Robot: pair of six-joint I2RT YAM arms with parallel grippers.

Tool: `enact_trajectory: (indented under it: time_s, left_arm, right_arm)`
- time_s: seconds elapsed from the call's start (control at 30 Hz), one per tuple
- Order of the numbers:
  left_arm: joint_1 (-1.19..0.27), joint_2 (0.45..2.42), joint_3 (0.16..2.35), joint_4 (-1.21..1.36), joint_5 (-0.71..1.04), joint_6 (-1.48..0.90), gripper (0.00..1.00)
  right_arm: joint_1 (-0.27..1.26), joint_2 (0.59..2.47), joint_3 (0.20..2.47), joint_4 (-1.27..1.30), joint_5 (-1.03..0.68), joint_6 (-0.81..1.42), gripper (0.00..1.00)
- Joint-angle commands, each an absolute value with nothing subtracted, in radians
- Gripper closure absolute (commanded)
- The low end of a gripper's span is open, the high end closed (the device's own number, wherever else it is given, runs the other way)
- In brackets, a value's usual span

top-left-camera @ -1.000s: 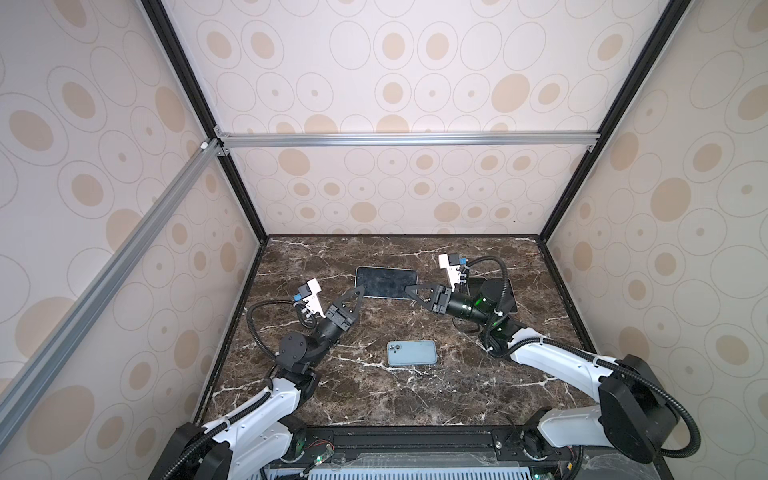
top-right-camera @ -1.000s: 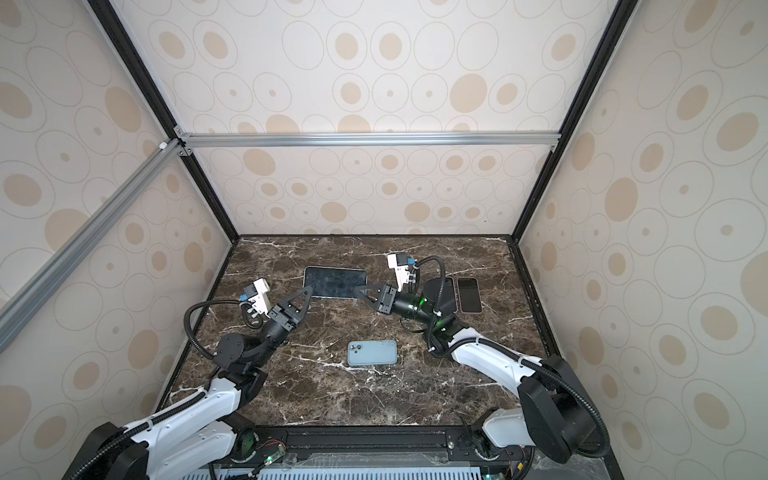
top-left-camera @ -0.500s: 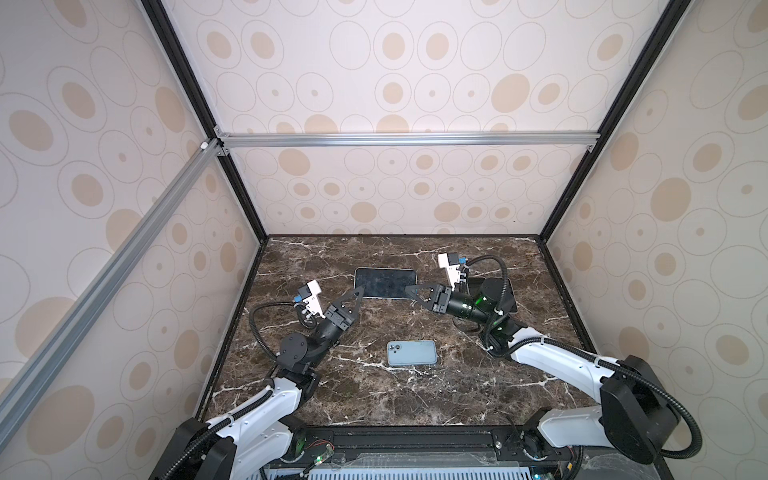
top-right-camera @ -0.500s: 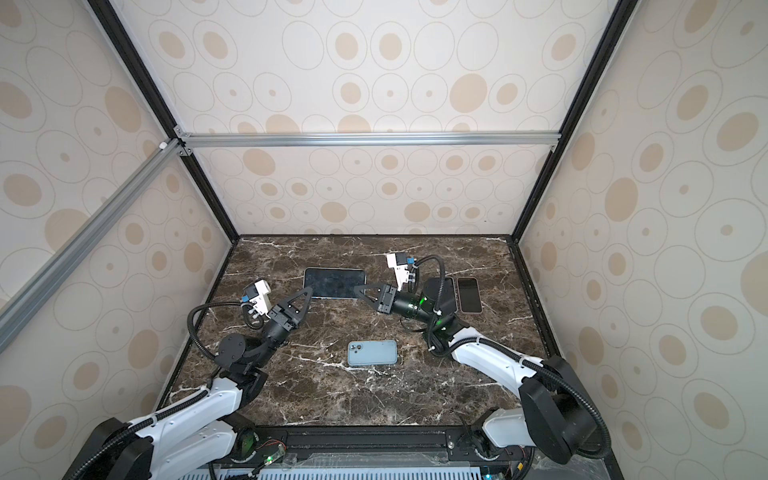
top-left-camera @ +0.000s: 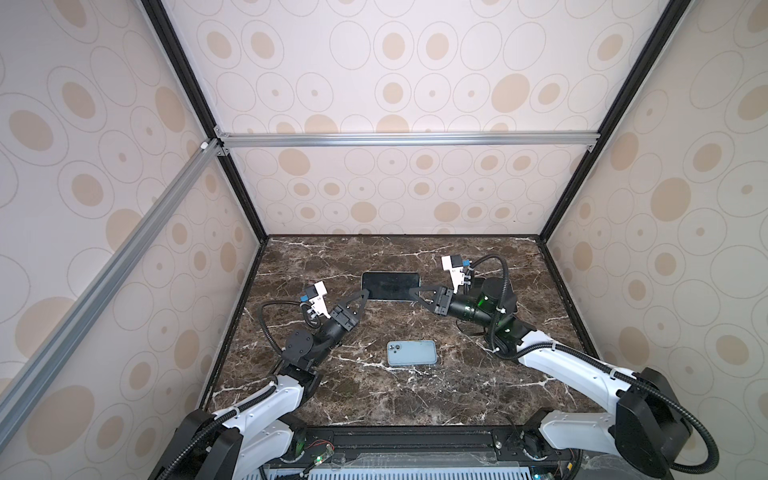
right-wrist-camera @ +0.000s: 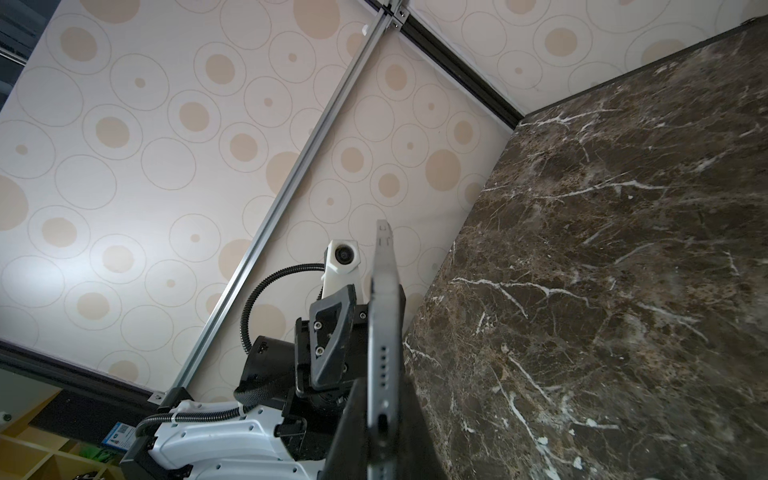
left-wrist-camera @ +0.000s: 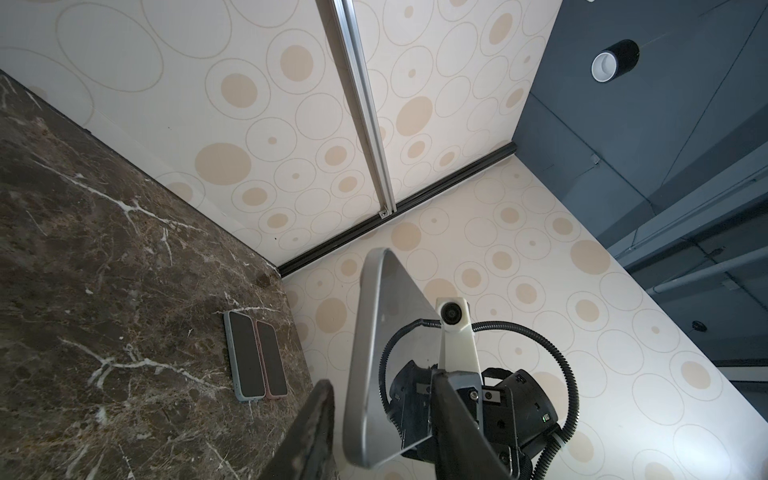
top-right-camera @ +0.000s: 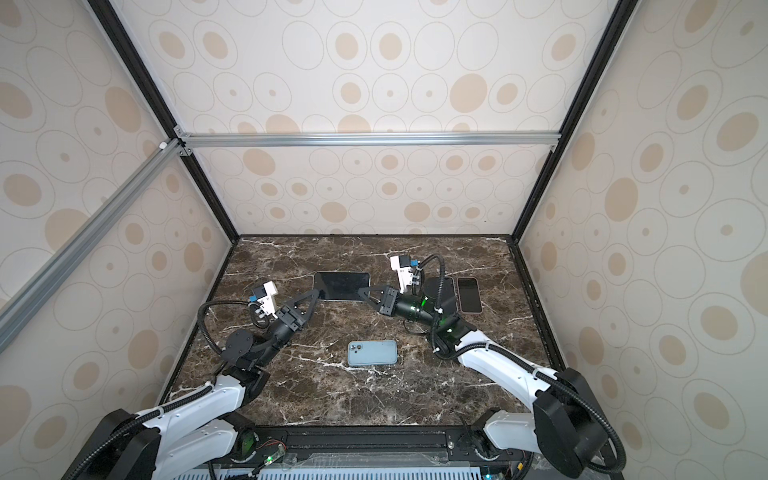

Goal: Put the phone into the phone case

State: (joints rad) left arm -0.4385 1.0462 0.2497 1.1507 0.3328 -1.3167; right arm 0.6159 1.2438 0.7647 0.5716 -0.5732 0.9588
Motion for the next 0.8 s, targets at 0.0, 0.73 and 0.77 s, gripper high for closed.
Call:
enact_trajectory:
  time_s: [0.0,0.73,0.77]
  left_arm:
    - [-0.431,1.052,0.275,1.109,0.351,-1.295,0.54]
    - [-0.431,0.984,0.333,0.538,0.381,-1.002,0.34]
    - [-0.431,0.988,0.331,0.526,0.39,-0.993,0.34]
  right_arm:
    - [0.615,1.197,0.817,0.556,-0.538,0.921,0.99]
    - [0.6,1.116,0.976,-0.183,-0.235,0.61,1.0]
    - [0.599,1.118,0.982,-0.215,-0.228,0.605,1.0]
